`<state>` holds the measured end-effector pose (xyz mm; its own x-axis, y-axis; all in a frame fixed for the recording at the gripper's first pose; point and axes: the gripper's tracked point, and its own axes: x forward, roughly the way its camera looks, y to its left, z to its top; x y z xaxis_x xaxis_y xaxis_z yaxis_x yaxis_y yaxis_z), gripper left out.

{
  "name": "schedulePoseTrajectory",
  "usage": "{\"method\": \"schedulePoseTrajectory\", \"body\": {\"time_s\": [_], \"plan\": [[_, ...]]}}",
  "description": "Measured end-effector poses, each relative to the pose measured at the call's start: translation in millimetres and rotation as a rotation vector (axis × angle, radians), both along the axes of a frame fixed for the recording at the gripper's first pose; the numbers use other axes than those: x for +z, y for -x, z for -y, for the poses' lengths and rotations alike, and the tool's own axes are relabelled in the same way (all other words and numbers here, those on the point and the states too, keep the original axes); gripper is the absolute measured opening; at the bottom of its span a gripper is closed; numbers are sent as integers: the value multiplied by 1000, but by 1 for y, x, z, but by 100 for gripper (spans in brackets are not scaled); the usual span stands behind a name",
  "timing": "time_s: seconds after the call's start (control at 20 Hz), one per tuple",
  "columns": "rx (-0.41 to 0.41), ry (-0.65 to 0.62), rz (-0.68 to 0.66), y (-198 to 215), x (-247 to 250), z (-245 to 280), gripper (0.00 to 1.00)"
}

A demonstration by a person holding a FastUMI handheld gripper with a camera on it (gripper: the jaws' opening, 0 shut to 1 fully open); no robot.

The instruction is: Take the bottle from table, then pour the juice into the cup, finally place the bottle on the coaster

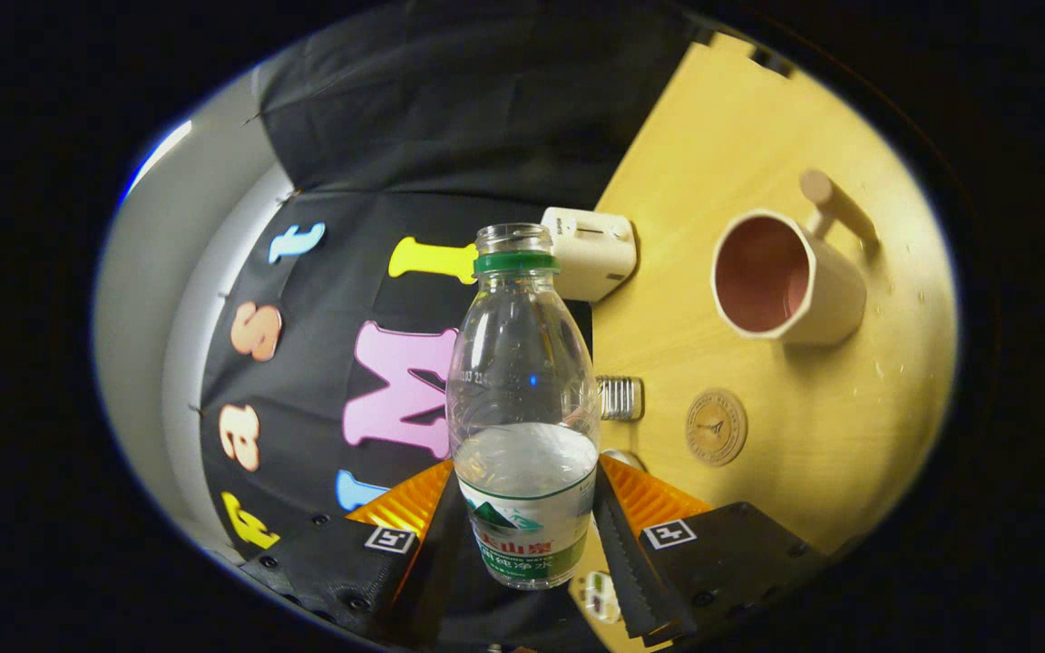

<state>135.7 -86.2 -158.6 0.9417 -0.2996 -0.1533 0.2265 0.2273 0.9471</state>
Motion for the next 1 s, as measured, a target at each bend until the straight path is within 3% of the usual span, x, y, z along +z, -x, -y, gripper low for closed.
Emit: {"method": "schedulePoseTrajectory", "body": {"time_s": [0.3,0.55,1.0], "plan": [[-41,577,-204,7,10,30,75],[28,1035,-309,-26,18,8,75],[93,1296,-444,-77,-52,2,76]]}}
